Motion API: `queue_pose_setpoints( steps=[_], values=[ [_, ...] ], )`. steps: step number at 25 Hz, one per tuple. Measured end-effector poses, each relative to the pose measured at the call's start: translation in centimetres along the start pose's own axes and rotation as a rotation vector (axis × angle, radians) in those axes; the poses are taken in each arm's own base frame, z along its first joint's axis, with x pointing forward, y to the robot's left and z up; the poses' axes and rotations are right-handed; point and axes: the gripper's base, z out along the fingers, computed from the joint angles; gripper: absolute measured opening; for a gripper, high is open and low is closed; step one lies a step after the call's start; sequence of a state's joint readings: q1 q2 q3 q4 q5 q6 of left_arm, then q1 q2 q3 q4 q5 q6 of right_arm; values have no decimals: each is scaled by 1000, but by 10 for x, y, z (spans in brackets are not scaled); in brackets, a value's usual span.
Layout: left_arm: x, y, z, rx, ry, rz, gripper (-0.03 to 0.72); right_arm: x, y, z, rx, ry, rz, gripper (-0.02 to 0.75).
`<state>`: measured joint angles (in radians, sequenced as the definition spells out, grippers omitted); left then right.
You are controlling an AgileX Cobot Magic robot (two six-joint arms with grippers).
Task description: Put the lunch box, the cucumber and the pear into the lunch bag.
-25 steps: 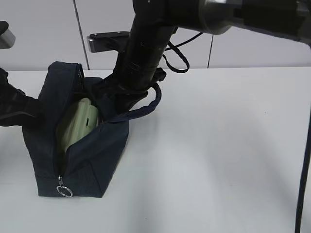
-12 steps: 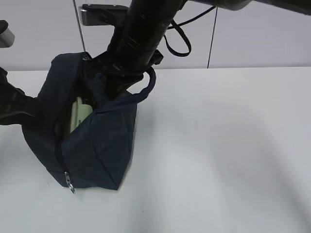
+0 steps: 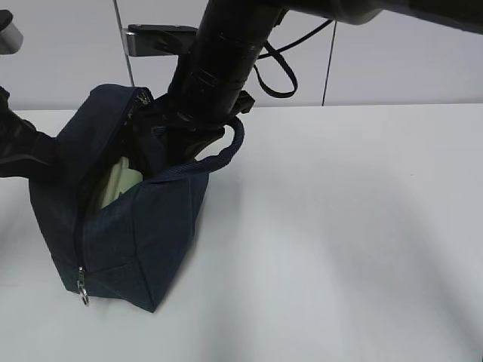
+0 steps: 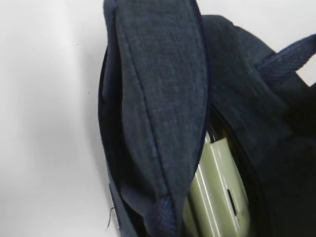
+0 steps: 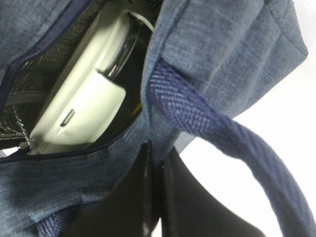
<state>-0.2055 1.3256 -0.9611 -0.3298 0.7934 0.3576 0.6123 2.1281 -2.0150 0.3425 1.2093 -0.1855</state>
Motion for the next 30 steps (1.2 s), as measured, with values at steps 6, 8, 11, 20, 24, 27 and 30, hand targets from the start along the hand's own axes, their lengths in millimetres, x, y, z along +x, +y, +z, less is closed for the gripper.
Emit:
queue_pose_setpoints(
  steps=[6,8,11,20,24,27,30],
  values=[
    [-3,3,12,2,20,-11,-13,1,0,0,2,9,1,6],
    [-5,4,16,4,25,-18,-13,1,-1,0,7,12,0,6],
    [-5,5,19,4,24,-22,-13,1,-2,0,16,10,12,6],
    [-31,3,17,17,8,2,-13,18,-22,-33,50,-30,81,6],
    [-37,-6,30,40,27,30,-13,33,-27,-39,62,-9,98,6],
    [-38,-13,37,57,35,44,-13,43,-31,-28,63,24,109,6],
    [-38,-15,40,61,40,47,-6,48,-35,-20,67,28,114,6]
  ],
)
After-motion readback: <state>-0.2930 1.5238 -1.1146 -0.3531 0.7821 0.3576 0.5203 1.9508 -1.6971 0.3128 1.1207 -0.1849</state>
